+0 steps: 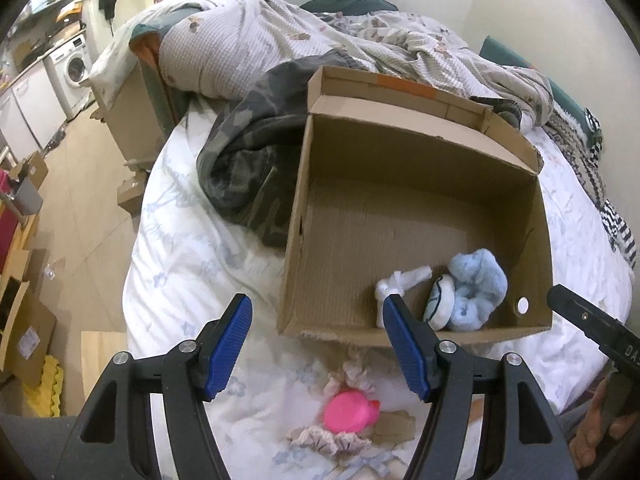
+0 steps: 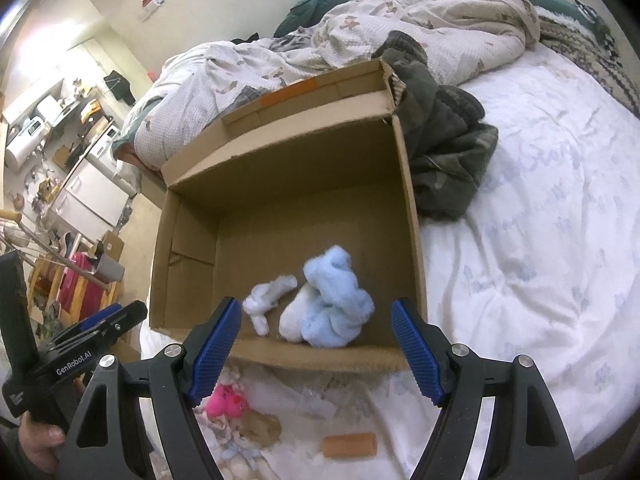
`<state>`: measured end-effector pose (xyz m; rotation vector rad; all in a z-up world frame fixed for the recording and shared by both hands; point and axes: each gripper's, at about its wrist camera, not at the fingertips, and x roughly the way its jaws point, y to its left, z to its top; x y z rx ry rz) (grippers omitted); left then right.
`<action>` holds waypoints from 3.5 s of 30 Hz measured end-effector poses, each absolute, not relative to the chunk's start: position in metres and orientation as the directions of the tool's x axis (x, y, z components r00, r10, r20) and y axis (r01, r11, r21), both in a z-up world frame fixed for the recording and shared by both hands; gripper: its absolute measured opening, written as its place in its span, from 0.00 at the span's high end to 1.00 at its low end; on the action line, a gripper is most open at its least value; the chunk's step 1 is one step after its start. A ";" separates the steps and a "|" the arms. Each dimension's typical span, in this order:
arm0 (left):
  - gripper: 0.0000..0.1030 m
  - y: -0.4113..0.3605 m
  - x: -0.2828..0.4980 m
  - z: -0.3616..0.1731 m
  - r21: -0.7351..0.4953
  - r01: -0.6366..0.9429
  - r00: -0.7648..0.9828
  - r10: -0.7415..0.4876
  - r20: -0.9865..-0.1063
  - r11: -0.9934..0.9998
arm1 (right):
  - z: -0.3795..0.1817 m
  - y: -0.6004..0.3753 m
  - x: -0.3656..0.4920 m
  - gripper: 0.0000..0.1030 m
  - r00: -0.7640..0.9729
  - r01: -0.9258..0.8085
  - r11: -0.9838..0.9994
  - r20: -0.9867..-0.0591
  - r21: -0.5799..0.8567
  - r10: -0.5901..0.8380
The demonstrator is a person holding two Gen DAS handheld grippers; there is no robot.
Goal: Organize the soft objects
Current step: 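Withdraw both tools from the box toward the remaining items, then grasp the lace scrunchie with the left tool while the right tool grasps the tan cylinder, then carry the scrunchie and tan cylinder into the box and open both tools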
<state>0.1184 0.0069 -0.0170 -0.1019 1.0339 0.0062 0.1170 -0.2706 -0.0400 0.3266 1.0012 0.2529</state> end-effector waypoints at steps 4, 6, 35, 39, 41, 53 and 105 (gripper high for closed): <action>0.37 0.018 0.110 -0.019 -0.079 -0.078 0.503 -0.029 -0.864 0.994 | -0.043 -0.272 0.104 0.20 0.504 -0.047 0.919 -0.785 0.392 0.360; 0.37 0.024 0.106 -0.022 -0.084 -0.098 0.496 -0.025 -0.868 0.992 | -0.044 -0.273 0.098 0.20 0.496 -0.046 0.917 -0.787 0.397 0.366; 0.89 0.005 0.085 -0.079 -0.190 -0.027 0.155 -0.183 -0.971 0.981 | -0.076 -0.260 0.087 0.20 0.347 -0.007 0.922 -0.864 0.387 0.365; 0.89 0.003 0.086 -0.045 -0.134 0.016 0.299 -0.132 -0.945 0.991 | -0.099 -0.258 0.089 0.20 0.227 0.015 0.931 -0.908 0.365 0.352; 0.89 0.002 0.088 -0.036 -0.111 0.025 0.331 -0.113 -0.937 0.993 | -0.115 -0.255 0.089 0.26 0.150 0.026 0.931 -0.922 0.364 0.356; 0.89 0.003 0.092 -0.046 -0.116 -0.002 0.306 -0.110 -0.946 0.993 | -0.160 -0.222 0.089 0.68 -0.022 -0.081 0.974 -0.977 0.214 0.213; 0.89 -0.021 0.165 0.027 -0.039 0.038 0.618 -0.054 -0.785 0.999 | -0.024 -0.248 0.127 0.91 0.509 -0.227 0.877 -0.716 0.423 0.478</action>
